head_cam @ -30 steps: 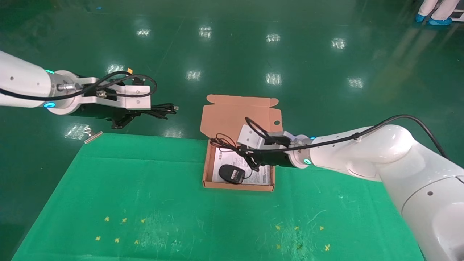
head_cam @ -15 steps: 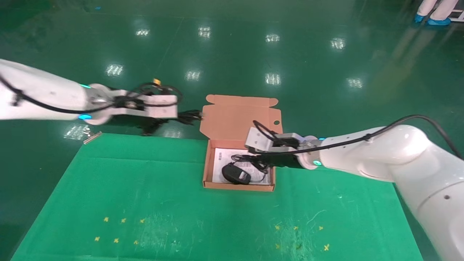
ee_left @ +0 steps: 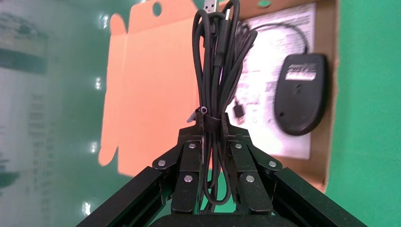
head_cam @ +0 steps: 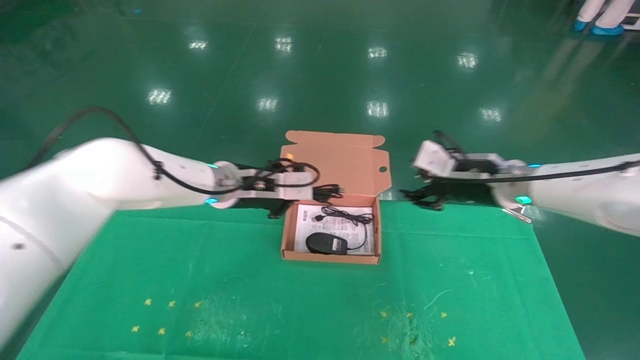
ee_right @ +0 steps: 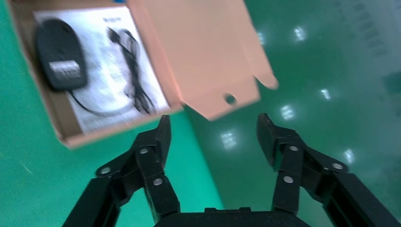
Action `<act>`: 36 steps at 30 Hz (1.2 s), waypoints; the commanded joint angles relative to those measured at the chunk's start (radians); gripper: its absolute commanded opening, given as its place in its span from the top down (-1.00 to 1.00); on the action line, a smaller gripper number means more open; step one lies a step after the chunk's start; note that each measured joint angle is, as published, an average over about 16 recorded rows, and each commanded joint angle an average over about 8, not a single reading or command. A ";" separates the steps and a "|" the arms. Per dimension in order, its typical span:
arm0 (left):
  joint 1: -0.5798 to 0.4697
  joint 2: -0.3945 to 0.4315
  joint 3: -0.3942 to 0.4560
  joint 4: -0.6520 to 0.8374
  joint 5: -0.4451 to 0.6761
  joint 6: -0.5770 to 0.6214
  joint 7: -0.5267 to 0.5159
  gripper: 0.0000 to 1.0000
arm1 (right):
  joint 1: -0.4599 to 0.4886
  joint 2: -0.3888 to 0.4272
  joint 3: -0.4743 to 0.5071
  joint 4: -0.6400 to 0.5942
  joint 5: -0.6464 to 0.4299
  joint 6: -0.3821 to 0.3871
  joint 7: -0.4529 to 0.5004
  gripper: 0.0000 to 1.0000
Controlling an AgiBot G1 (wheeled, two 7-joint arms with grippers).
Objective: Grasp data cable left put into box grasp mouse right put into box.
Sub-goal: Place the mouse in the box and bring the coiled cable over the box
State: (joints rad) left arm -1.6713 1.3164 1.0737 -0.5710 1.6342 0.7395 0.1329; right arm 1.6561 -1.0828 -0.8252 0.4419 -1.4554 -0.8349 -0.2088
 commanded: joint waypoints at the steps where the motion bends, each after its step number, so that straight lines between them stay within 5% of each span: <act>1: 0.021 0.042 -0.011 0.069 -0.033 -0.028 0.074 1.00 | 0.007 0.035 0.004 0.015 0.000 -0.001 0.002 -1.00; 9: 0.073 0.054 0.031 0.060 -0.166 -0.062 0.209 1.00 | 0.009 0.145 0.010 0.150 -0.001 -0.029 0.063 -1.00; 20: 0.089 0.053 0.105 0.047 -0.291 -0.077 0.260 1.00 | 0.004 0.239 0.000 0.301 -0.035 -0.032 0.174 -1.00; 21: 0.089 0.053 0.110 0.047 -0.297 -0.078 0.262 0.87 | 0.003 0.242 -0.001 0.307 -0.037 -0.031 0.180 -1.00; 28: 0.090 0.055 0.132 0.044 -0.329 -0.085 0.276 -0.88 | -0.001 0.257 -0.005 0.342 -0.047 -0.028 0.206 -1.00; 29: 0.090 0.055 0.134 0.043 -0.331 -0.086 0.277 -1.00 | -0.001 0.259 -0.006 0.345 -0.048 -0.028 0.208 -1.00; 36: 0.088 0.055 0.132 0.043 -0.328 -0.086 0.275 -1.00 | -0.001 0.256 -0.006 0.340 -0.048 -0.027 0.205 -1.00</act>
State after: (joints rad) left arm -1.5829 1.3712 1.2059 -0.5282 1.3064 0.6539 0.4081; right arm 1.6546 -0.8268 -0.8312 0.7821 -1.5034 -0.8620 -0.0036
